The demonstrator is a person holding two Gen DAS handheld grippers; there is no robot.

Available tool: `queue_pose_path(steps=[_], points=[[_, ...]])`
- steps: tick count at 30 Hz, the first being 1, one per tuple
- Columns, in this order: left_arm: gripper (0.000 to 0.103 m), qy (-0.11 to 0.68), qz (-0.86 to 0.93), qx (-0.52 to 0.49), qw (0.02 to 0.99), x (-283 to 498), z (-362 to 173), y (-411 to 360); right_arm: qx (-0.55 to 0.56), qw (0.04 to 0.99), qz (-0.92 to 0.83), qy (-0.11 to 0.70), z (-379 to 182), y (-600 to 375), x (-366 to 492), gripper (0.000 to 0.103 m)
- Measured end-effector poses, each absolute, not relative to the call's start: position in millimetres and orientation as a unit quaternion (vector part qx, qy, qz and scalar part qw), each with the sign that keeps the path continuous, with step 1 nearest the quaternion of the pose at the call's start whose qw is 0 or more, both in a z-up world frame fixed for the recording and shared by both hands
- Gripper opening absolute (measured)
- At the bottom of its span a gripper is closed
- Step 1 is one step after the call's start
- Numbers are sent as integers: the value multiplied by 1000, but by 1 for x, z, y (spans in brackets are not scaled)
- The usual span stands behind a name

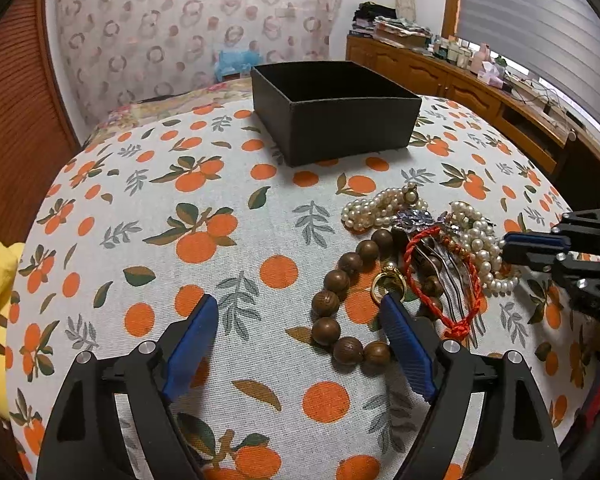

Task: Organize jewelry
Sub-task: 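Grasp the pearl necklace with the right tool while the left grasps the wooden bead bracelet, then lift the pearls toward the box with the right tool while the left carries the beads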

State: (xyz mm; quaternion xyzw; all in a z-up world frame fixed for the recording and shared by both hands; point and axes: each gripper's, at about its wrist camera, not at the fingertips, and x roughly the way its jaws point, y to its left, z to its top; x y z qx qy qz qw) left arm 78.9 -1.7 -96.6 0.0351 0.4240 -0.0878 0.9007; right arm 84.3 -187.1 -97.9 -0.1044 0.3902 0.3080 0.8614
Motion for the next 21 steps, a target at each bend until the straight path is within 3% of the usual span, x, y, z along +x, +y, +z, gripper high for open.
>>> queue_pose_path(steps=[13, 17, 21], points=[[79, 417, -95, 1, 904, 77, -93, 8, -102, 888, 307, 325, -37, -205, 74, 8], [59, 421, -108, 10, 901, 76, -91, 2, -107, 895, 305, 307, -19, -206, 75, 8], [46, 423, -117, 22, 898, 77, -90, -8, -107, 899, 306, 295, -7, -206, 76, 8]])
